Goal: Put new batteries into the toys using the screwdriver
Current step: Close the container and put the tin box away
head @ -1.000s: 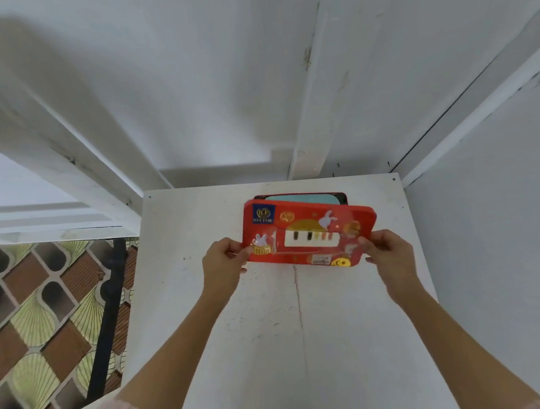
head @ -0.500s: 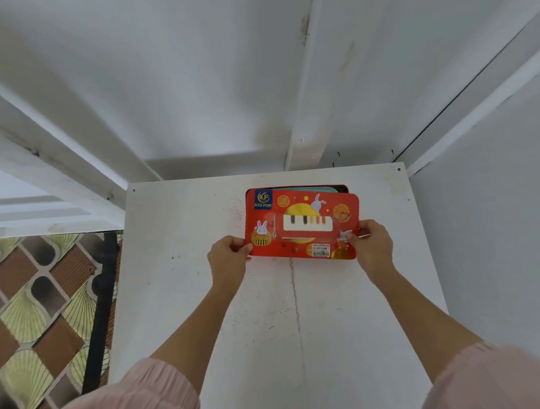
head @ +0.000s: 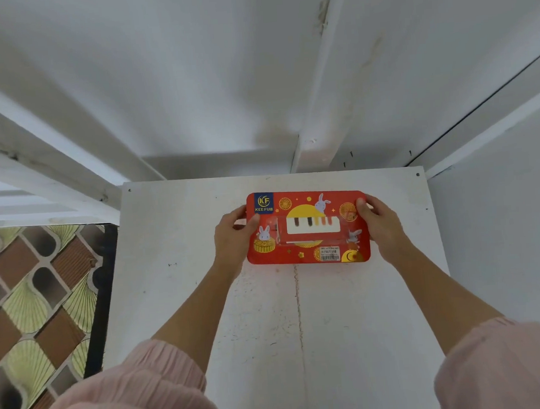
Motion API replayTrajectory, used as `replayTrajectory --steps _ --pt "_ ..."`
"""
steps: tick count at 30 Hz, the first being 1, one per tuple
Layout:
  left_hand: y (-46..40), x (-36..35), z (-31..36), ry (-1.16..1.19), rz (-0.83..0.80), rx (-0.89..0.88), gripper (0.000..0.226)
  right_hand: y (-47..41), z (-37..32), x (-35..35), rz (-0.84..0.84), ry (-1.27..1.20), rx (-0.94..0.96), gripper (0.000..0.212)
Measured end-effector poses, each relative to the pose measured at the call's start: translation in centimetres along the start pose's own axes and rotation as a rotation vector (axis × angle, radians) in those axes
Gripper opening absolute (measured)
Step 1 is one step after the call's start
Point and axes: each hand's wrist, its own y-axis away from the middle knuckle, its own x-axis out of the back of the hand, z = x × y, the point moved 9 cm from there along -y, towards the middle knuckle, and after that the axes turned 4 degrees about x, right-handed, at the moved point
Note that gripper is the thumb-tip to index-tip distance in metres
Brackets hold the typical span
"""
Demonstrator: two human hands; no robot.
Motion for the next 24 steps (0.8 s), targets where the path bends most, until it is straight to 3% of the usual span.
replayTrajectory --steps 5,8,17,24 --pt "-1.1 -1.0 -0.6 0.094 -0.077 0.052 0.03 -0.8 1.2 -1.2 -0.158 -0.083 -0.053 0.039" --pt "-1.3 -0.8 -1.1 0.143 -0.035 0.076 0.025 -1.2 1.4 -1.2 -0.174 -0.081 -0.049 0.041" --pt "-1.0 -1.4 -1.7 0.214 0.057 0.124 0.032 -1.1 1.8 -1.5 -0.029 -0.165 -0.012 0.034" --pt "-1.1 -1.5 -1.7 0.222 0.051 0.11 0.032 -2.1 2.8 -1.4 0.053 -0.093 -0.007 0.046"
